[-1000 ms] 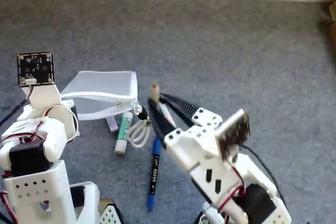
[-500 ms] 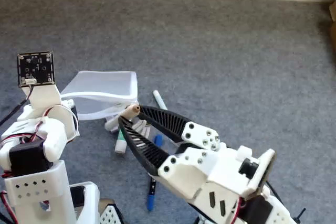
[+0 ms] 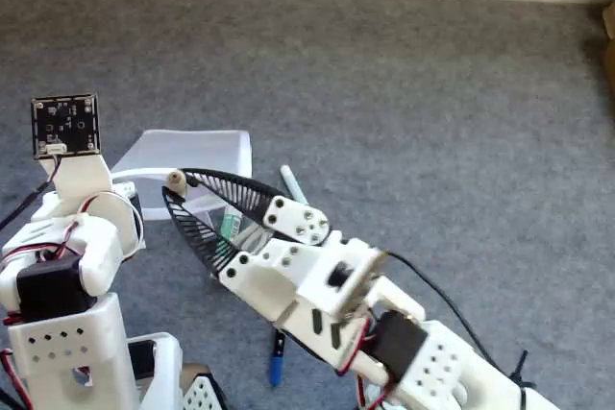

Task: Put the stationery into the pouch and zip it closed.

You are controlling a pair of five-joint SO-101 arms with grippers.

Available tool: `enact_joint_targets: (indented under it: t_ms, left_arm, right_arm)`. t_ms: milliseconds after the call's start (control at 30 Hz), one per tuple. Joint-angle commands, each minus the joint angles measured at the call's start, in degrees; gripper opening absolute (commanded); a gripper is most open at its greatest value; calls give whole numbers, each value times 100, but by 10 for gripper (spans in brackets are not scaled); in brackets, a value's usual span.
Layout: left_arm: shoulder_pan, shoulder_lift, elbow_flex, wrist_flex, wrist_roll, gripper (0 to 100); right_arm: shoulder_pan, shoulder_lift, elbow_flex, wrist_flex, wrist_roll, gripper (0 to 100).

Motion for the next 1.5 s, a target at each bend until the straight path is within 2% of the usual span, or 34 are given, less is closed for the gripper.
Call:
enact_joint_targets:
  t_ms: [0,233,533,633,867,1133,1267,1400,1467]
  left_arm:
    - [-66,75,-75,-18,-26,7]
    - [-66,75,-66,-9,-26,7]
    - [-66,75,-66,-18,-26,7]
    - [-66,75,-66,-18,-26,7]
    - [-66,75,-66,-18,-26,7]
    - [-66,75,-66,-18,-26,7]
    - [-66,75,-66,-18,-26,7]
    - [-101,66,-75,-18,-26,7]
    - [-101,57,-75,-18,-26,7]
  right_arm:
    - [-57,277,145,-629,404,5]
    - [92,804,523,-1297,686,5]
    - [163,884,778,-1270,695,6]
    - [163,884,743,-796,686,8]
    - [163,716,725,-66,659,147]
    - [163,-75,189,1552,651,153]
    - [163,-382,-400,3046,598,152]
    - [189,-514,-1226,4497,-167,152]
    - [338,-488,-1684,5103,-290,152]
